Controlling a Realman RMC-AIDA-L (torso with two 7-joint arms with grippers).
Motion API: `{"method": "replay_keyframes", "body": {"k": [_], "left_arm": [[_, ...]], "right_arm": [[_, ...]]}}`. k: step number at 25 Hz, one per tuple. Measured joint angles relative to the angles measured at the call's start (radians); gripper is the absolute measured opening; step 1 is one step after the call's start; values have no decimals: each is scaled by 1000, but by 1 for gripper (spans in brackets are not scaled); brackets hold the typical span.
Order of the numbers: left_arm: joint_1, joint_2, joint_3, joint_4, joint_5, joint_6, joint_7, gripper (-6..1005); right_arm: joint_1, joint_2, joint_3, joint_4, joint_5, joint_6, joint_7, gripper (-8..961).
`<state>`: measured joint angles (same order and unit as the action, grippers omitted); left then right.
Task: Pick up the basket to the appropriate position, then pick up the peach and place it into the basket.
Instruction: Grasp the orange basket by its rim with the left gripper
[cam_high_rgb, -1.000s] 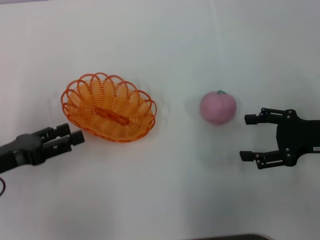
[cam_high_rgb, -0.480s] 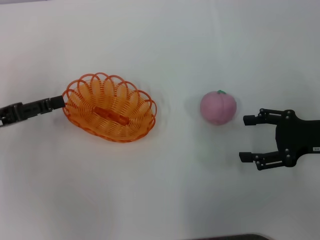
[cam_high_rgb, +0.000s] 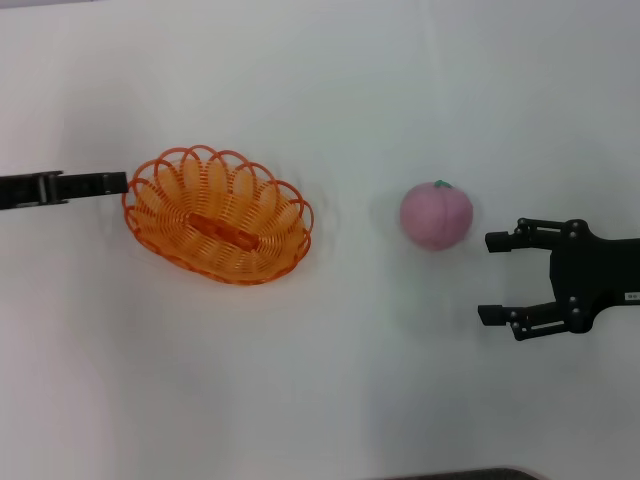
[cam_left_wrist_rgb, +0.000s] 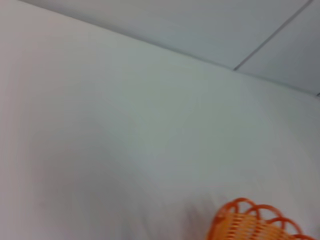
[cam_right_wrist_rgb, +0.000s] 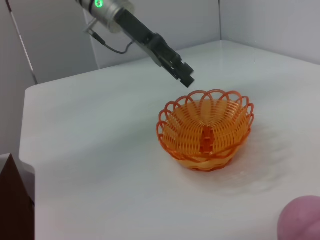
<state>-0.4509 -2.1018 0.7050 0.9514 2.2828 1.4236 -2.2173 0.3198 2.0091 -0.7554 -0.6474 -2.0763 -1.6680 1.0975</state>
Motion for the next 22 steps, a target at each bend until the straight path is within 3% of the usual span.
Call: {"method": "replay_keyframes", "body": {"k": [7,22], "left_arm": [[-50,-53,141,105,158,-105,-72,785],[-150,-58,285,109,360,-126,-176,785]], "right_arm": [[3,-1,2,0,-1,-1,2,944],[6,-3,5,0,-1,4,2,945]]}}
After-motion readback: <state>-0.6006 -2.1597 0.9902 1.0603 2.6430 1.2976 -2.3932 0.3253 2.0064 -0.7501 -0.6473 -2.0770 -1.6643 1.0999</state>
